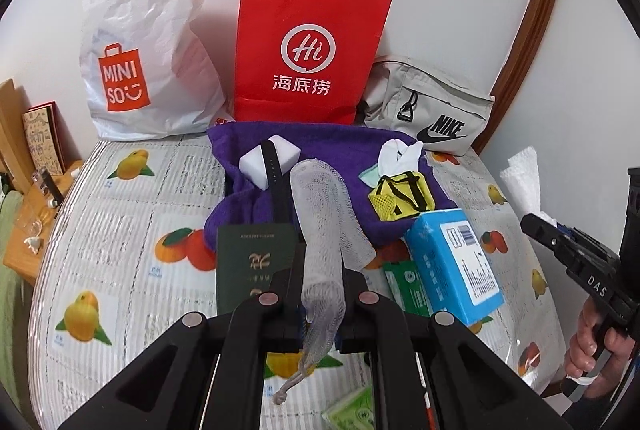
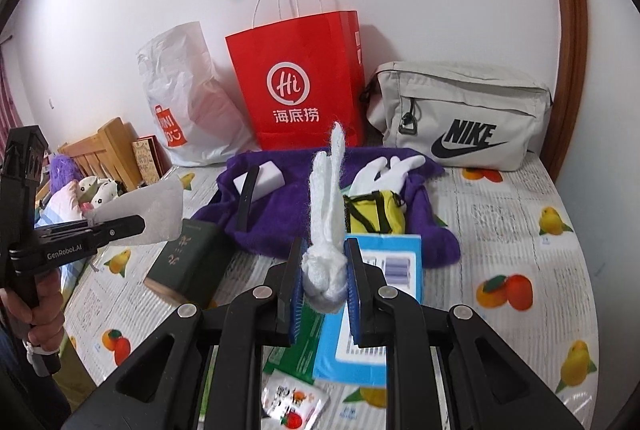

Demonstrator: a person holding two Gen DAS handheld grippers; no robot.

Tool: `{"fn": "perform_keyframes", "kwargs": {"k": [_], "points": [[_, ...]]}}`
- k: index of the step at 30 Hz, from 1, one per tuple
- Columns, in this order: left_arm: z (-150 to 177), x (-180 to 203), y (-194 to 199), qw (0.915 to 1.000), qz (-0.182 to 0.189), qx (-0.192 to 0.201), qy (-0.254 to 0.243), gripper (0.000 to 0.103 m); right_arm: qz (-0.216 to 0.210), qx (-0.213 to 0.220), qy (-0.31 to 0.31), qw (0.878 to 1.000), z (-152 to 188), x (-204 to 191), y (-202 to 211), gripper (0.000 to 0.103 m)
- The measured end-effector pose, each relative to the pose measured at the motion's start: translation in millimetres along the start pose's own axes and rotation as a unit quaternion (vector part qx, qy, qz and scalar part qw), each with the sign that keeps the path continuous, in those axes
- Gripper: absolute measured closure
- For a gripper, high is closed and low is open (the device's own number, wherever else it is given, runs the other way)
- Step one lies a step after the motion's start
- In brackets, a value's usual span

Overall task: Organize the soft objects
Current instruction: 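Carry the white tissue and mesh sleeve toward the purple towel with both tools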

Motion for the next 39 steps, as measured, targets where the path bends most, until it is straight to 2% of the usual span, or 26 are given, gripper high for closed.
{"fn": "perform_keyframes", "kwargs": {"k": [10,22,33,39], "points": [[-24,-8,-27,0.9999,-0.007,-0.011,0.007,0.094,-0.009,-0.010,0.007,1.000,-33,7,-36,0.085],[-54,-17,-55,0.9997,-0.012,-0.017,0.012,0.094,0.000,-0.017,0.013,1.000,-67,16,-69,0.085],[-87,-14,-95,0.9993,-0.010,-0.036,0.000,0.094,-0.014,-0.045,0.015,0.999,-96,19,-120,0.084],[-101,-13,-118,0.9986,-0.010,-0.051,-0.007,0.094,-0.001,-0.077,0.023,0.997,-102,24,-154,0.084]]}}
Point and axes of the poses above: each gripper's, at about its wrist camera, not at the fingertips, and y roughly against the way its jaws point, x to its right, z to its underside, the point moved 1 cm from there along -y, roughly the way its jaws point, and after that the axes turned 9 degrees about -x, right-handed, at the moved point
